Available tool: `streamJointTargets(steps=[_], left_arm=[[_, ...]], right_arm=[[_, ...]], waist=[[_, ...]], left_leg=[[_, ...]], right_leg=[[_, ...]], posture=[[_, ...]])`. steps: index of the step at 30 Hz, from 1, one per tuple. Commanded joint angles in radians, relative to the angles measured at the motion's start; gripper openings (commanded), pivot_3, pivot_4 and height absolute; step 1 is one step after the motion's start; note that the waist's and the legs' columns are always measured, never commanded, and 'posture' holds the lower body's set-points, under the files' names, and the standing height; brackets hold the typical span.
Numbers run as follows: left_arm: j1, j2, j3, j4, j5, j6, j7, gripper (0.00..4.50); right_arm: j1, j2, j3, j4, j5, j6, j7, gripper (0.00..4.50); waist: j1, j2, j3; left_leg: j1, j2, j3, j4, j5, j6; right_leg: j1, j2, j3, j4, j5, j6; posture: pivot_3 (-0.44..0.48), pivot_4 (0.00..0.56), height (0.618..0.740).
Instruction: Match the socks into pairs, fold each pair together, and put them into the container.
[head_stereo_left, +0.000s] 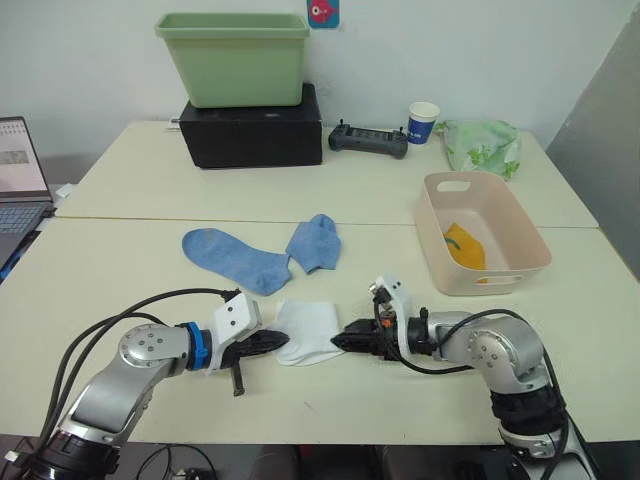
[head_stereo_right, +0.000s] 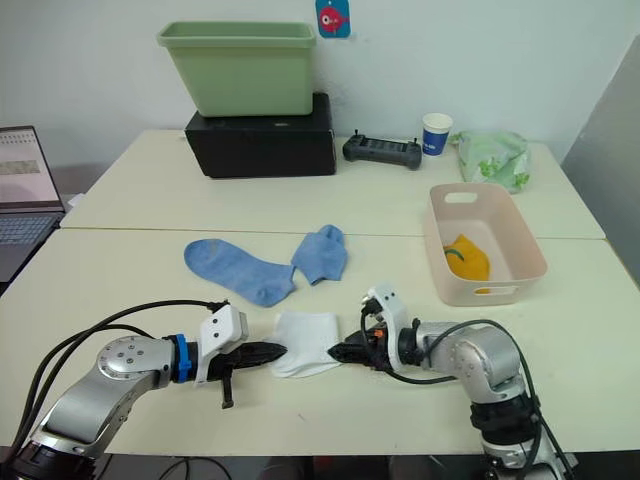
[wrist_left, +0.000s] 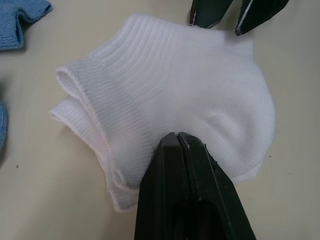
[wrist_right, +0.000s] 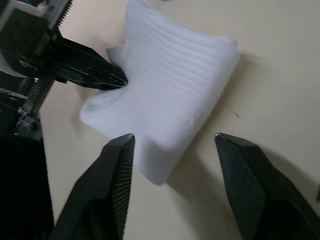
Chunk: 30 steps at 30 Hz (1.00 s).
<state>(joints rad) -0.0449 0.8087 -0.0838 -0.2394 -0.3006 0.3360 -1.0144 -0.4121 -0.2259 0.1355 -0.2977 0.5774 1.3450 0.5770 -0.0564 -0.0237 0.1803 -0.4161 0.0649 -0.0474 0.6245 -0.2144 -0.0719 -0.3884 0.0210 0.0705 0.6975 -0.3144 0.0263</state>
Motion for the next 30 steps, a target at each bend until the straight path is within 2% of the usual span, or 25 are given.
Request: streamJointTargets(steps=[1,2,3,10,17,21,27,30], left_arm=[[0.016,0.009,-0.021,0.010,0.031,0.006,-0.003,0.00],[0.015,0.008,-0.022,0.010,0.032,0.005,-0.003,0.00],[0.013,0.006,-0.023,0.010,0.033,0.006,-0.003,0.00],[0.009,-0.006,-0.013,0.006,0.028,0.013,0.005,0.00],[0.023,-0.008,0.012,-0.009,0.011,0.027,0.011,0.00],[0.029,-0.009,0.020,-0.013,0.006,0.030,0.015,0.00],[0.030,-0.017,0.049,-0.029,-0.057,0.066,0.008,0.00],[-0.014,-0.049,0.097,-0.071,-0.185,0.171,0.014,0.00]], right_arm=[[-0.024,0.026,-0.004,0.021,0.024,0.035,-0.025,4.10],[-0.030,0.038,-0.004,0.030,0.025,0.045,-0.033,4.42],[-0.036,0.053,-0.005,0.040,0.028,0.054,-0.043,4.46],[-0.085,0.215,-0.040,0.137,0.040,0.106,-0.124,4.46],[-0.115,0.284,-0.076,0.228,0.037,0.076,-0.154,4.46],[-0.119,0.290,-0.073,0.250,0.035,0.058,-0.158,3.52],[-0.097,0.292,-0.088,0.230,0.034,0.036,-0.195,1.31],[-0.070,0.240,-0.068,0.138,0.034,0.007,-0.187,0.19]], waist=[[0.000,0.000,0.000],[-0.001,0.000,0.000],[-0.002,0.000,0.000],[-0.006,0.000,-0.001],[-0.007,0.000,-0.001],[-0.008,0.001,-0.001],[-0.008,0.001,-0.001],[-0.007,0.001,0.000]], left_leg=[[0.000,0.000,0.000,0.000,0.000,0.000],[0.000,0.000,0.000,0.000,0.000,0.000],[0.001,0.000,0.000,0.000,0.000,0.000],[0.001,0.001,0.000,-0.001,0.000,0.000],[0.001,0.001,0.000,-0.001,0.000,0.000],[0.001,0.001,0.000,-0.002,0.000,0.000],[0.000,0.001,0.000,-0.002,0.000,0.000],[0.000,0.001,0.000,-0.002,0.000,0.000]], right_leg=[[0.000,0.000,0.000,0.000,0.000,0.000],[0.000,0.000,0.000,0.000,0.000,0.000],[0.000,0.000,0.000,0.000,0.000,0.000],[0.000,0.001,0.000,0.000,0.000,0.000],[0.000,0.001,0.000,0.000,0.000,0.000],[0.000,0.001,0.000,0.000,0.000,0.000],[-0.001,0.001,0.000,0.000,0.000,0.000],[-0.001,0.001,0.000,0.000,0.000,0.000]], posture=[[0.000,0.150,0.730],[0.000,0.150,0.730],[0.000,0.150,0.730],[0.000,0.150,0.730],[0.000,0.150,0.730],[0.000,0.150,0.730],[0.000,0.150,0.730],[0.000,0.150,0.730]])
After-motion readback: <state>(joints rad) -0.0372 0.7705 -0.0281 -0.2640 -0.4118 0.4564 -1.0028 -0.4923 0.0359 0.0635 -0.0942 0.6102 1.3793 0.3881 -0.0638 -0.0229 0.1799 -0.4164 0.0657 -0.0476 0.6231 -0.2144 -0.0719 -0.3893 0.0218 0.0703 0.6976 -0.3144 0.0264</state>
